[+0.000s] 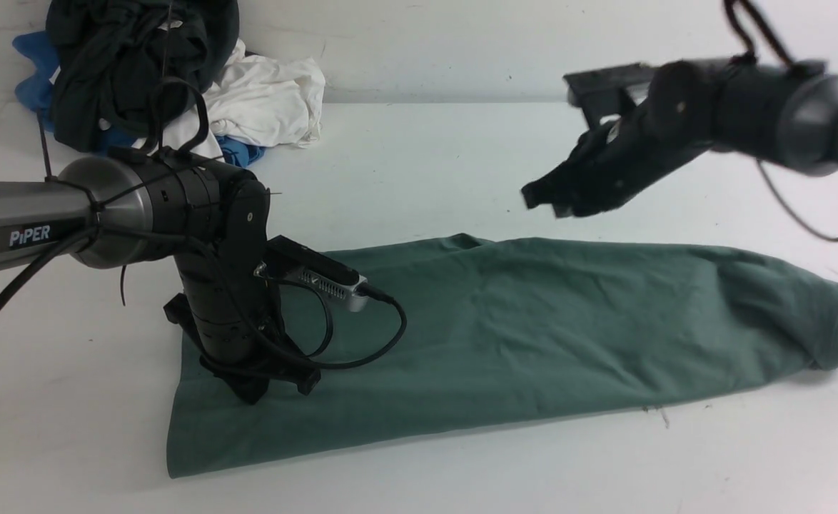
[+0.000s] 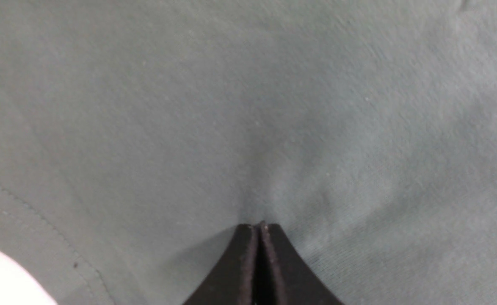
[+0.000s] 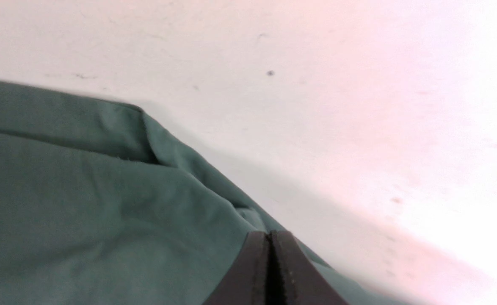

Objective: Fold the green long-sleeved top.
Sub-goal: Use both arms to drag the lower edge of the fabric forward and fold it over the upper edge

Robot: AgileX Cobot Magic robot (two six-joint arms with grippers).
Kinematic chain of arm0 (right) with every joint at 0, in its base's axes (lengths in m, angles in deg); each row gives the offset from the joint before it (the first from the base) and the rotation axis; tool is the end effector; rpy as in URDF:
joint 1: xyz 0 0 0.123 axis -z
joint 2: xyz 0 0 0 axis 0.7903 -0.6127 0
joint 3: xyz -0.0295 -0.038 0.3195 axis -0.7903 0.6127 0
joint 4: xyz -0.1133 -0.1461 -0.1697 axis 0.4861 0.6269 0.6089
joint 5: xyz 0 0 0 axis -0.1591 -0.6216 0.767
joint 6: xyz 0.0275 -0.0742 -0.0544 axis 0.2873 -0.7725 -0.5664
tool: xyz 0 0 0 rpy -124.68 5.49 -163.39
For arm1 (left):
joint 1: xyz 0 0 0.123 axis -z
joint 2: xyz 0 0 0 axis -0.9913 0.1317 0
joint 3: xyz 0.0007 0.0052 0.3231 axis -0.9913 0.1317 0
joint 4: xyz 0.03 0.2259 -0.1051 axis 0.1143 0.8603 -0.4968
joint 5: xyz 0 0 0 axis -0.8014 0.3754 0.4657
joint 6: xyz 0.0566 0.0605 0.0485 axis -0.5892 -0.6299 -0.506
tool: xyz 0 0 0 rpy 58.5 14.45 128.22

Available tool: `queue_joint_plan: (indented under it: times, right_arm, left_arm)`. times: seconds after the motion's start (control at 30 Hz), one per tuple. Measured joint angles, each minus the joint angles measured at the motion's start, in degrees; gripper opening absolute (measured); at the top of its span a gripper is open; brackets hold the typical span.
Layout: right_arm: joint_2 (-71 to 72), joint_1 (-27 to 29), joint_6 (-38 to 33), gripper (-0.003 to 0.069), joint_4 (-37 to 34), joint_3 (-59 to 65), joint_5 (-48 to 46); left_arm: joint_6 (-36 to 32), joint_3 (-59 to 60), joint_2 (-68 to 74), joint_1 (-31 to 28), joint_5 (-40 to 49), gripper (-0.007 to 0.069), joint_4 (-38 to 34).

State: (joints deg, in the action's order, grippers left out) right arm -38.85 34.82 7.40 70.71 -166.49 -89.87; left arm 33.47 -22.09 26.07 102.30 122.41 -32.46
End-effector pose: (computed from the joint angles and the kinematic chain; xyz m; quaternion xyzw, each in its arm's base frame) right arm 0.4380 0.1427 0.2777 -0.1867 0.9432 0.0575 0.2688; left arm 0.3493 -0.1263 0.1944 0.2325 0.9723 -0.0029 0.0247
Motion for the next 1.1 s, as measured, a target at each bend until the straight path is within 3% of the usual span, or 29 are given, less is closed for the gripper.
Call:
queue_joint_plan:
  times: [0.27,0.53,0.77,0.83,0.93,1.1]
  right_arm:
    - [20.1,7.8,3.5,-0.0014,6.6,21.9,-1.3]
    - [23.5,18.0,6.6,0.0011,6.8,35.7,-1.6]
    - [23.4,23.3,6.2,0.0212,7.0,36.5,-1.1]
    - [22.1,23.4,6.2,0.0342,7.6,36.5,-0.4]
    - [19.0,23.4,6.2,0.0448,8.3,36.5,1.8]
    - [14.1,23.4,6.2,0.0479,9.2,36.5,7.2]
  left_arm:
    - [0.0,0.0,0.0,0.0,0.2,-0.0008,0.0]
    - [0.0,0.0,0.0,0.0,0.2,-0.0008,0.0]
    - [0.0,0.0,0.0,0.0,0.2,-0.0008,0.0]
    - [0.0,0.0,0.0,0.0,0.2,-0.0008,0.0]
    - [-0.1,0.0,0.0,0.0,0.2,-0.0008,0.0]
    - [-0.1,0.0,0.0,0.0,0.2,-0.0008,0.0]
